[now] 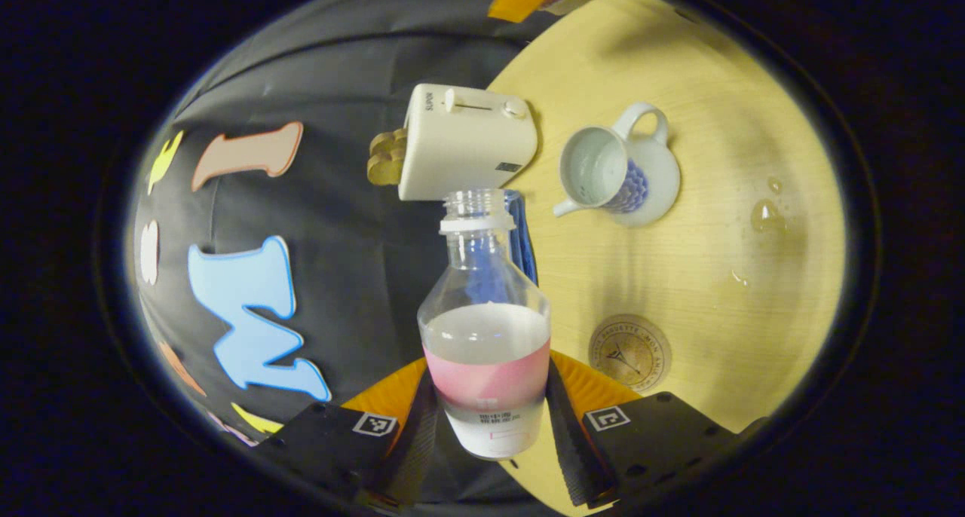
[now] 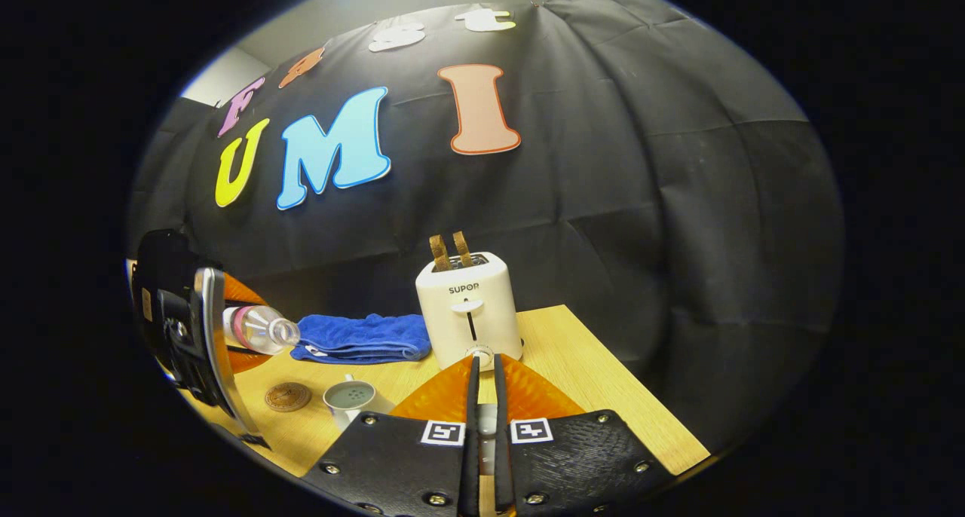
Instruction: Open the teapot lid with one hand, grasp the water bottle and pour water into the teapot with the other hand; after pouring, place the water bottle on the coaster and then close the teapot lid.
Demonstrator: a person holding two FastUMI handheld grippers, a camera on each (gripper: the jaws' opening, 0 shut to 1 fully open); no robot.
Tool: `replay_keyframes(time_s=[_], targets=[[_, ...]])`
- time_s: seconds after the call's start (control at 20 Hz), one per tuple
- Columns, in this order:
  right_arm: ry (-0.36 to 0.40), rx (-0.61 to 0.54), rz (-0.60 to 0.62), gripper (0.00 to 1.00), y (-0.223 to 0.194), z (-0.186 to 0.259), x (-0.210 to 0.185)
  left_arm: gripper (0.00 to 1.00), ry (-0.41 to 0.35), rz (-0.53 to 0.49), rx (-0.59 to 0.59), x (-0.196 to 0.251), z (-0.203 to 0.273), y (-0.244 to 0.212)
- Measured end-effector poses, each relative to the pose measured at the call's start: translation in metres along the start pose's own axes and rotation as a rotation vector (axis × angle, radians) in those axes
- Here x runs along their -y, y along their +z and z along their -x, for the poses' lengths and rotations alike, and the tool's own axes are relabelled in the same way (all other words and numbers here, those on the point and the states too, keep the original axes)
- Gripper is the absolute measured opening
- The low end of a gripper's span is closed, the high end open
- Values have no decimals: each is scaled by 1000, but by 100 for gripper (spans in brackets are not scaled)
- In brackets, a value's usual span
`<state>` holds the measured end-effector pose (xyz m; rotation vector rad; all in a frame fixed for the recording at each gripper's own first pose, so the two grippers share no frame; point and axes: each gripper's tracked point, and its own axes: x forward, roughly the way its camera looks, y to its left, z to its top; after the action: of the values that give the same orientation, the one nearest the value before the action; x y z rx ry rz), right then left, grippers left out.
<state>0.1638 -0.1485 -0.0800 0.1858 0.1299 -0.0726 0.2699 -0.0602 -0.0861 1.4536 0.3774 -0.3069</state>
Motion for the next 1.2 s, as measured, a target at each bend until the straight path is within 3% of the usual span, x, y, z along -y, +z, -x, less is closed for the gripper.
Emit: replay_keyframes(time_s=[0.2,0.3,0.6,0.95,1.2], targets=[[5,-11,-6,8,-4,-1,-1,84,13,309,66,22,-19,1],[6,-15,-5,8,-5,-2,-1,84,57,433,103,28,-25,4],[10,-12,-1,8,-4,-1,-3,84,56,860,179,53,-36,29],[15,-7,1,8,-3,0,-4,83,86,1174,254,55,-40,31],[13,-8,-1,8,-3,0,-4,83,79,1283,268,63,-42,26]])
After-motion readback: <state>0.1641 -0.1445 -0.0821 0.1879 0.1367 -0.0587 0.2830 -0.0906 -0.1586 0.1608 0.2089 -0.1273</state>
